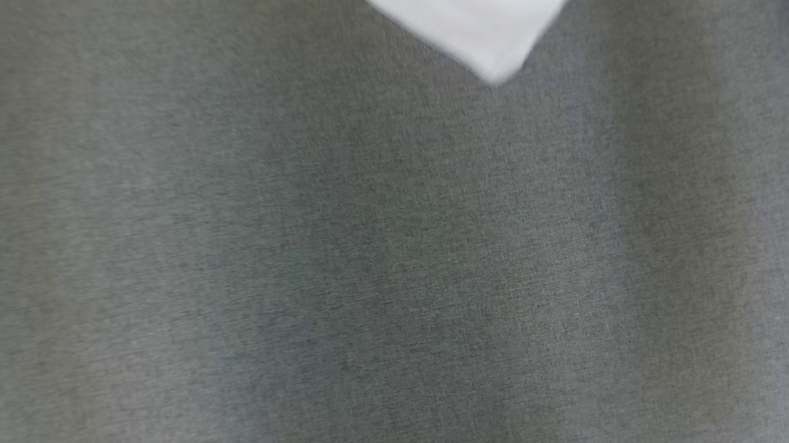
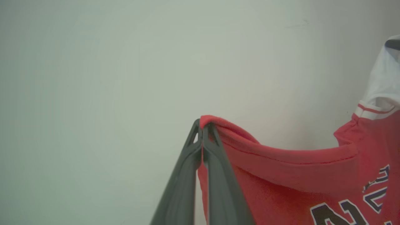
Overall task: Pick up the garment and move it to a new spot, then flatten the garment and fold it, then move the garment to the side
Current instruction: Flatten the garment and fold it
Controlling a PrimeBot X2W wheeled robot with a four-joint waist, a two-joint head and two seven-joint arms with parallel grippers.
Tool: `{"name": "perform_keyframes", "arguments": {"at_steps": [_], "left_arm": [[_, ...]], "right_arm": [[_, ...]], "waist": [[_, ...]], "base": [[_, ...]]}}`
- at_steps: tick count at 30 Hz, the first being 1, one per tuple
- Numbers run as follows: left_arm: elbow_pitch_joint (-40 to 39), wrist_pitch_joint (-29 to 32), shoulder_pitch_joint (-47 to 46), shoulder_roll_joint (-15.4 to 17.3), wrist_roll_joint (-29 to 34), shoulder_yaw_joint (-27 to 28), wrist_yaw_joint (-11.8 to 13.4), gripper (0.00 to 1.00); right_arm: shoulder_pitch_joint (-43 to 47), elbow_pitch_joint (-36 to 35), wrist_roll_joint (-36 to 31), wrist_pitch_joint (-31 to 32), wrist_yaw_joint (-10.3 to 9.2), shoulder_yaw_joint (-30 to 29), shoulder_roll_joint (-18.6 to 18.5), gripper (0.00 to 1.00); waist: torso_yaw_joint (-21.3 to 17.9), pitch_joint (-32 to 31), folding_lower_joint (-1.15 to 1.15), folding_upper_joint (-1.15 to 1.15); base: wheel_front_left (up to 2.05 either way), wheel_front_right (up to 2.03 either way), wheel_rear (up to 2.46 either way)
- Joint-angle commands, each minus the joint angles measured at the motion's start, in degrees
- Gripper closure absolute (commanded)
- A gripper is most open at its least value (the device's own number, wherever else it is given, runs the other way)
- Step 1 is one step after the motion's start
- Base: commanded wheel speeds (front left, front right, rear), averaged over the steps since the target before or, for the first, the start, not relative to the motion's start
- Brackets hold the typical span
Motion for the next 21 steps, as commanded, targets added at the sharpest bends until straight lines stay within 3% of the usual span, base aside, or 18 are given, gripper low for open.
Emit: {"name": "perform_keyframes", "arguments": {"at_steps": [1, 8, 21], "left_arm": [[1.9, -0.1, -4.1, -0.6, -0.6, -1.3, 0.1, 1.0], [7.6, -0.7, -15.9, -1.5, -1.8, -4.6, 0.1, 1.0], [13.6, -2.9, -21.6, -2.4, -5.6, -9.3, 0.1, 1.0]], "right_arm": [[-4.4, 1.7, -0.8, -0.4, -0.11, 0.7, 0.6, 1.0], [-16.4, 7.5, -3.4, -1.2, -0.11, 2.3, 0.5, 1.0], [-23.2, 13.4, -4.2, -3.3, -0.11, 7.0, 0.1, 1.0]], "waist": [[-1.7, 4.1, -0.02, -0.02], [-2.1, 6.4, -0.02, -0.02], [-1.8, 6.8, -0.02, -0.02]], "base": [[0.0, 0.0, 0.0], [0.0, 0.0, 0.0], [0.0, 0.0, 0.0]]}}
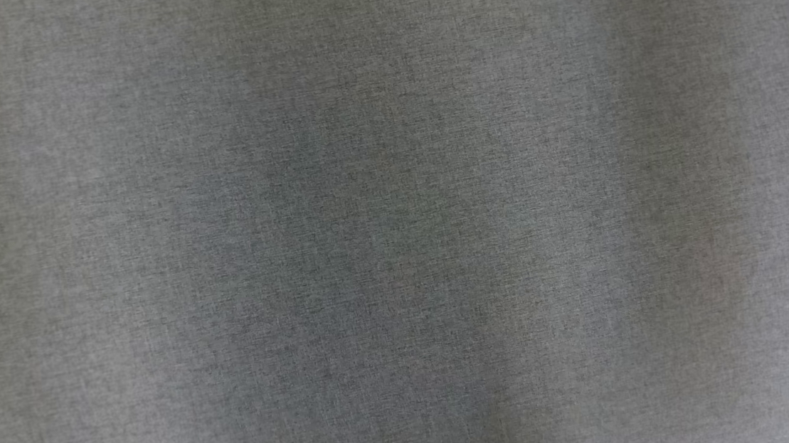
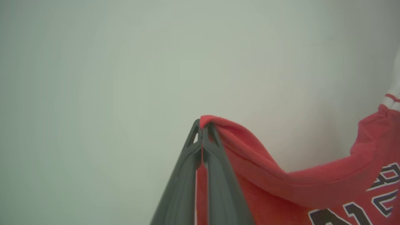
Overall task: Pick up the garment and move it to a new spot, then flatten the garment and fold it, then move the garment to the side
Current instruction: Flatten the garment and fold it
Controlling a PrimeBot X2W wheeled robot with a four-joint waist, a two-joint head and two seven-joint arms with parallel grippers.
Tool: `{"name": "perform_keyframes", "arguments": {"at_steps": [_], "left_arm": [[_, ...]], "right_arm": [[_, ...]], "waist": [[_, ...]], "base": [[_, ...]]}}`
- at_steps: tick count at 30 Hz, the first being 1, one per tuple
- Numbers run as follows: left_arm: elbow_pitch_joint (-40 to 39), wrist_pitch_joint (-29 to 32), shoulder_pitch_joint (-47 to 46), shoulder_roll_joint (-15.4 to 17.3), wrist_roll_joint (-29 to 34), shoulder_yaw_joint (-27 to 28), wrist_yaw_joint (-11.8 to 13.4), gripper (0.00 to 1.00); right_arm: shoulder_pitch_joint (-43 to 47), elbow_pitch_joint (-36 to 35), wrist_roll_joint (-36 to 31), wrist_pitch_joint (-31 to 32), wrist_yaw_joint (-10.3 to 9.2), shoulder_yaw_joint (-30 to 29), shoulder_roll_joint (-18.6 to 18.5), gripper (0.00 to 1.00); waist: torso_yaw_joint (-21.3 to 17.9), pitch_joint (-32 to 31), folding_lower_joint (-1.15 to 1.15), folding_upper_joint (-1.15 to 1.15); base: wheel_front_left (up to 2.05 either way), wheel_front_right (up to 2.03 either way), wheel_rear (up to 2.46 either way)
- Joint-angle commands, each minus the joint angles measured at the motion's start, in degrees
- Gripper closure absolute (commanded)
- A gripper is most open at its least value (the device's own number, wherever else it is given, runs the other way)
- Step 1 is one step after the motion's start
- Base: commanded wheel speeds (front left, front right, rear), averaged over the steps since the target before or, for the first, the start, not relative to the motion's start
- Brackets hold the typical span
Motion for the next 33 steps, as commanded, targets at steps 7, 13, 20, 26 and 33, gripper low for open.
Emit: {"name": "perform_keyframes", "arguments": {"at_steps": [7, 13, 20, 26, 33], "left_arm": [[1.6, -0.3, -2.2, -0.5, -2.8, -3.1, 0.1, 1.0], [2.6, -1.8, -0.2, -0.2, -6.0, -5.1, 0.1, 1.0], [-0.2, -4.2, 9.7, 1.6, -10.4, -8.9, 0.1, 1.0], [-7.4, -5.4, 25.7, 5.2, -13.1, -7.0, 0.1, 1.0], [-16.8, -5.3, 44.9, 6.6, -10.3, 3.7, 1.4, 1.0]], "right_arm": [[-3.1, 3.2, 0.5, -1.3, -0.11, 1.6, -1.0, 1.0], [-2.2, 4.0, 2.2, -2.7, -0.11, 3.1, -0.5, 1.0], [6.5, 0.3, 7.2, -4.4, -0.11, 6.2, -1.8, 1.0], [25.2, -10.3, 16.6, -5.7, -0.11, 9.1, -5.9, 1.0], [45.9, -23.9, 24.0, -6.3, -0.11, 9.5, -12.1, 1.0]], "waist": [[-0.7, 0.4, 0.01, 0.0], [-1.5, -0.2, 0.01, 0.0], [-1.3, -3.6, 0.01, 0.0], [-1.6, -9.7, 0.01, 0.0], [-1.7, -14.8, 0.01, 0.0]], "base": [[0.0, 0.0, 0.0], [0.0, 0.0, 0.0], [0.0, 0.0, 0.0], [0.0, 0.0, 0.0], [0.0, 0.0, 0.0]]}}
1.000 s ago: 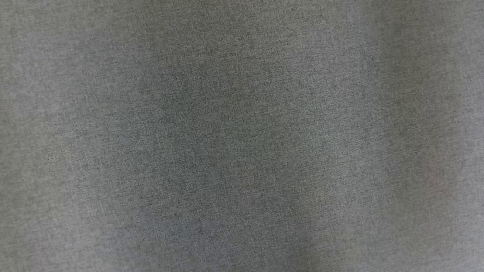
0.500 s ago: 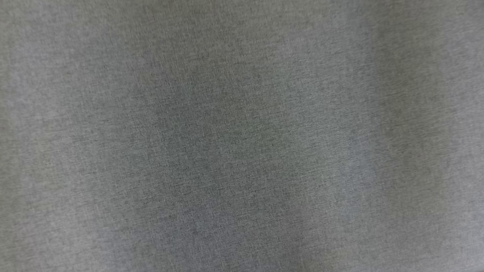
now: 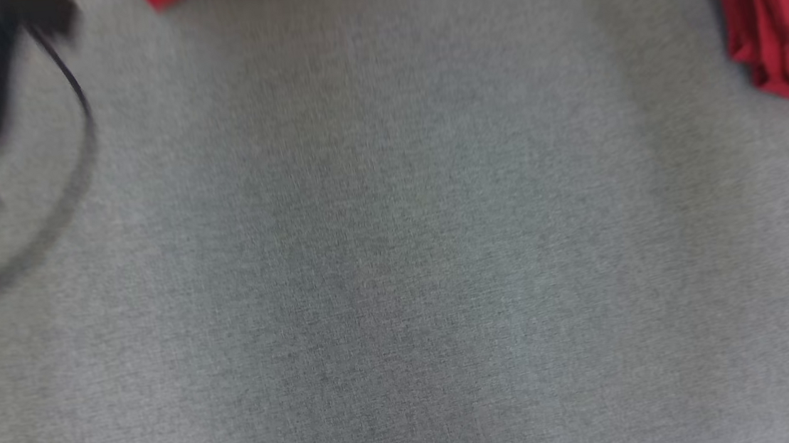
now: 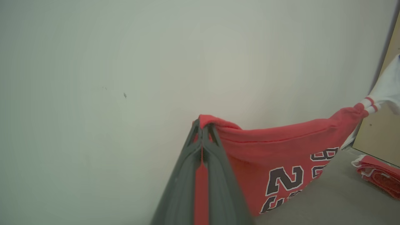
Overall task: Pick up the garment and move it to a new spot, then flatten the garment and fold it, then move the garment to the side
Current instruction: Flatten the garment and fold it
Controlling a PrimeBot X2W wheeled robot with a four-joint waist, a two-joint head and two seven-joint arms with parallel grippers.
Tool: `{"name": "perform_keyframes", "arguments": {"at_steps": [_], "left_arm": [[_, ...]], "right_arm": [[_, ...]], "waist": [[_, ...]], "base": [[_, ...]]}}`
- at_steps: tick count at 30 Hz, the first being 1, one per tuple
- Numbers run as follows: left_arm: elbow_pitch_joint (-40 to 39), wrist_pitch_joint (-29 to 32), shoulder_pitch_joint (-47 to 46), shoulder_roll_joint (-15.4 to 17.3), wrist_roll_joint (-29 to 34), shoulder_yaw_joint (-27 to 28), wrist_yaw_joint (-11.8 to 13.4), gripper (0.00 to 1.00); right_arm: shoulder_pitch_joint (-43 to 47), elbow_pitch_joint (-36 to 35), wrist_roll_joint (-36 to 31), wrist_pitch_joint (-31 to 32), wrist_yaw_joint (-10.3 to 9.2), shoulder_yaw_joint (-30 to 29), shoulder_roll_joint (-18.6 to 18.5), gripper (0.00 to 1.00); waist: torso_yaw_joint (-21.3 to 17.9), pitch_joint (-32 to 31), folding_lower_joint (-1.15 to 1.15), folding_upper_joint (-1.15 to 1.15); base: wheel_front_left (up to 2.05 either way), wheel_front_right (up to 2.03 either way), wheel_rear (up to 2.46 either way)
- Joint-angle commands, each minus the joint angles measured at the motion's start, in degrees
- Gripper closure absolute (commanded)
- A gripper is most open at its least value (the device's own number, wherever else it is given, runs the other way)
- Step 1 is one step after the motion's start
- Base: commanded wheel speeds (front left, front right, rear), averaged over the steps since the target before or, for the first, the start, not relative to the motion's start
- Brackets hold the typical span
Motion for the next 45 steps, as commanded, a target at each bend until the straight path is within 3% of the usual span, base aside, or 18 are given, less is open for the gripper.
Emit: {"name": "perform_keyframes", "arguments": {"at_steps": [1, 5, 11, 18, 23, 32, 45], "left_arm": [[-1.0, -0.1, 3.2, 0.3, 1.3, 0.8, 0.2, 1.0], [-7.8, -0.1, 16.6, 0.3, 5.4, 6.6, 2.0, 1.0], [-15.6, -0.2, 35.2, -0.8, 9.4, 12.9, 3.3, 1.0], [-17.6, -0.2, 50.3, -1.9, 14.7, 15.5, 3.9, 1.0], [-17.2, -0.2, 59.2, -3.6, 16.9, 18.9, 4.4, 1.0], [-15.7, -0.2, 74.4, -8.6, 20.7, 26.6, 4.2, 1.0], [-14.2, -0.2, 87.0, -14.8, 26.7, 32.3, 2.1, 1.0]], "right_arm": [[3.3, -1.4, 1.0, -0.1, -0.11, -0.2, -0.5, 1.0], [17.7, -10.5, 3.3, 0.0, -0.11, -2.6, -3.6, 1.0], [40.0, -22.0, 3.4, 1.2, -0.11, -9.8, -3.6, 1.0], [63.3, -32.7, 0.5, 6.6, -0.11, -20.2, 3.6, 1.0], [76.3, -39.1, -4.4, 12.6, -0.11, -25.6, 11.5, 1.0], [90.1, -43.7, -11.0, 23.5, -0.11, -30.5, 22.8, 1.0], [99.6, -44.0, -14.3, 31.2, -0.11, -32.3, 25.9, 1.0]], "waist": [[-0.2, -3.6, 0.01, 0.0], [-0.3, -5.6, 0.01, 0.0], [-0.5, -8.0, 0.01, 0.0], [-0.3, -10.6, 0.01, 0.0], [-1.0, -12.8, 0.01, 0.0], [-1.5, -16.7, 0.01, 0.0], [0.4, -20.3, 0.01, 0.0]], "base": [[0.0, 0.0, 0.0], [0.0, 0.0, 0.0], [0.0, 0.0, 0.0], [0.0, 0.0, 0.0], [0.0, 0.0, 0.0], [0.0, 0.0, 0.0], [0.0, 0.0, 0.0]]}}
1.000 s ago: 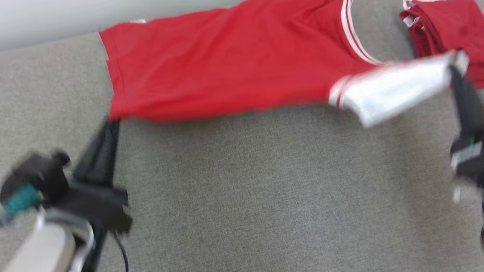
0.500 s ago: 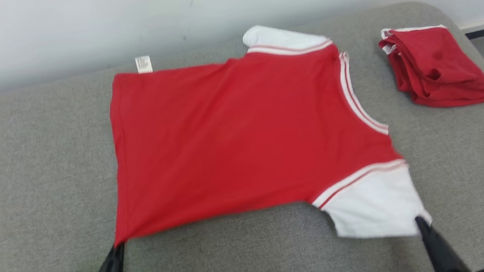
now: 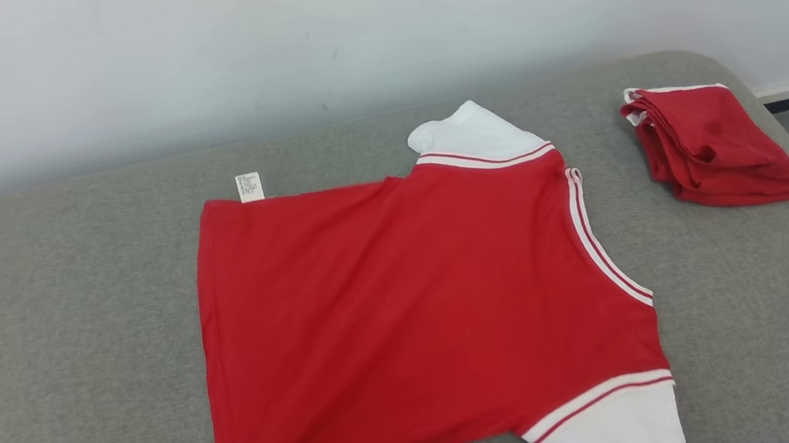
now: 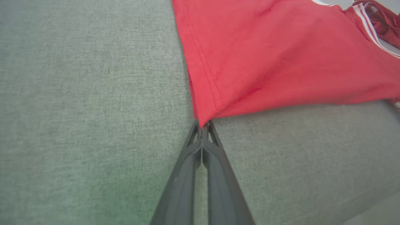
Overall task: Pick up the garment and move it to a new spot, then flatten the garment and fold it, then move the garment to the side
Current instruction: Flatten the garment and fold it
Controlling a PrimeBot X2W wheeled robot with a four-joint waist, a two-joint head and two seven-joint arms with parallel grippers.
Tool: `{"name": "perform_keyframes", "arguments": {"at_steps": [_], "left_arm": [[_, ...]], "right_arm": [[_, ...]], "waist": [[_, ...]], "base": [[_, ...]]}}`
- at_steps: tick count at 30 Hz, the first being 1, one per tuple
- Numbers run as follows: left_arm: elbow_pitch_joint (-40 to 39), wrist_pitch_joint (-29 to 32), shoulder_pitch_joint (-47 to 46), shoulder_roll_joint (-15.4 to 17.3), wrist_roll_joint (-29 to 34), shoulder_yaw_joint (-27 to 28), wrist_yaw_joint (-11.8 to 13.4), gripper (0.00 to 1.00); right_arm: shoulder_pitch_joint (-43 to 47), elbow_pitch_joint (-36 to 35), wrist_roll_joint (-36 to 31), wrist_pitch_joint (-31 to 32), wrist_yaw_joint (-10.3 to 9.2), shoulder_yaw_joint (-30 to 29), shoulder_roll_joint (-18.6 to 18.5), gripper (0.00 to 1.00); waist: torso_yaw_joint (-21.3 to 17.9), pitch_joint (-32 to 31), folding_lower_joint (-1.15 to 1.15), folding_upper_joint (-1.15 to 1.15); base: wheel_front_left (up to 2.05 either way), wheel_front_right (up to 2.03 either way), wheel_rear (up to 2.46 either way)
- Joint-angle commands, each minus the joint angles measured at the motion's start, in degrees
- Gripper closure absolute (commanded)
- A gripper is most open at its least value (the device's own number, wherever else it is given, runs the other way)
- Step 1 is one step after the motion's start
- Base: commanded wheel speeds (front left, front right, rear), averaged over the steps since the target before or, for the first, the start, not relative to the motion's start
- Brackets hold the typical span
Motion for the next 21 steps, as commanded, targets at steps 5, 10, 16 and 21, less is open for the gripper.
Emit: {"name": "perform_keyframes", "arguments": {"at_steps": [5, 10, 16, 21], "left_arm": [[0.9, -0.2, 2.1, -0.9, 3.1, 1.1, -0.8, 1.0], [2.0, -0.2, 0.0, -1.1, 4.5, 2.0, -1.5, 1.0], [1.8, -0.2, -1.2, -1.7, 7.3, 2.8, -2.5, 1.0], [-0.3, -0.2, -2.4, -2.0, 9.8, 3.2, -2.8, 1.0]], "right_arm": [[3.1, -0.6, 0.8, 5.2, -0.11, -0.3, 0.4, 1.0], [3.1, -3.6, 0.5, 6.1, -0.11, -1.0, 0.5, 1.0], [-0.5, -6.7, 1.8, 4.8, -0.11, -0.7, 0.8, 1.0], [-5.0, -6.6, 0.9, 4.1, -0.11, -1.3, 0.4, 1.0]], "waist": [[2.2, -0.5, 0.01, 0.01], [2.7, 0.2, 0.01, 0.01], [2.7, 0.0, 0.01, 0.01], [3.1, 0.1, 0.01, 0.01]], "base": [[0.0, 0.0, 0.0], [0.0, 0.0, 0.0], [0.0, 0.0, 0.0], [0.0, 0.0, 0.0]]}}
